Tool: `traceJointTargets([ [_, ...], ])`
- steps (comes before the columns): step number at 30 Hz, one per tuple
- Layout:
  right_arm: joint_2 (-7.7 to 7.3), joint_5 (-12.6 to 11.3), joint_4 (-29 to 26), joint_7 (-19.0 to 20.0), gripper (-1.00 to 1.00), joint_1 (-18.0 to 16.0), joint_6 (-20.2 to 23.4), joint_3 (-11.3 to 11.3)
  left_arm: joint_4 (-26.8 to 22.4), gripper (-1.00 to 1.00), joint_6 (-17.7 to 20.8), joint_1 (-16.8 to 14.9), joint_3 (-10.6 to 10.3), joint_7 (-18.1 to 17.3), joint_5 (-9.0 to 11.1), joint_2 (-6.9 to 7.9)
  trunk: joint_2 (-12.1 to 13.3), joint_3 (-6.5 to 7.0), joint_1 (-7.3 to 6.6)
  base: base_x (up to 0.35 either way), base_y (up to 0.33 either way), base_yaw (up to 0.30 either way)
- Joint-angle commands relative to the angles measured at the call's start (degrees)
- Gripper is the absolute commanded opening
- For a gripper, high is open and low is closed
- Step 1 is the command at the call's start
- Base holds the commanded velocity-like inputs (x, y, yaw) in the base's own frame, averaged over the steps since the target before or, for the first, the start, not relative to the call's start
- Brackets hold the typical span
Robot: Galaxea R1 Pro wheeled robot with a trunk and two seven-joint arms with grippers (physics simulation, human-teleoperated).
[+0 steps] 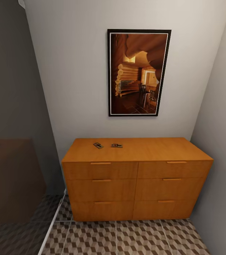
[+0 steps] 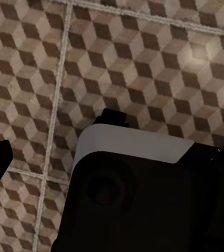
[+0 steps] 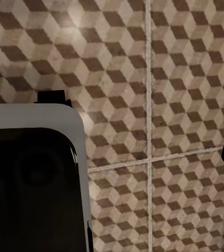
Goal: Take the four mousetraps from the cabinet in the bathroom and place them on the bathroom floor. Make sure all four end up on the same floor surface, and ensure that at least two of them are either under or directly next to the same bathroom sink.
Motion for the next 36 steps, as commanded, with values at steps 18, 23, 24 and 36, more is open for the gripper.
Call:
traceJointTargets([
  [18,0.1,-0.9,0.14,-0.52,1.0,-0.06,-0.38,0.31,-0.13,1.0,0.14,-0.04,-0.07,0.31,0.27,0.1,-0.03,-0.06,0.0,0.0,0.0,0.0],
  [23,0.1,-0.86,0.14,-0.42,1.0,-0.06,-0.34,0.31,-0.16,1.0,0.2,-0.04,-0.08,0.52,0.24,0.11,-0.03,-0.06,0.0,0.0,0.0,0.0],
  [24,0.07,-0.8,0.14,-0.14,1.0,-0.06,-0.29,0.33,-0.18,1.0,0.04,-0.04,-0.14,0.69,0.23,0.17,-0.03,-0.06,0.0,0.0,0.0,0.0],
  [36,-0.25,0.52,-5.29,-0.69,1.0,-0.37,4.2,0.83,-11.85,1.0,0.71,-0.04,-0.77,1.07,-0.49,1.31,-0.03,-0.06,0.0,0.0,0.0,0.0],
])
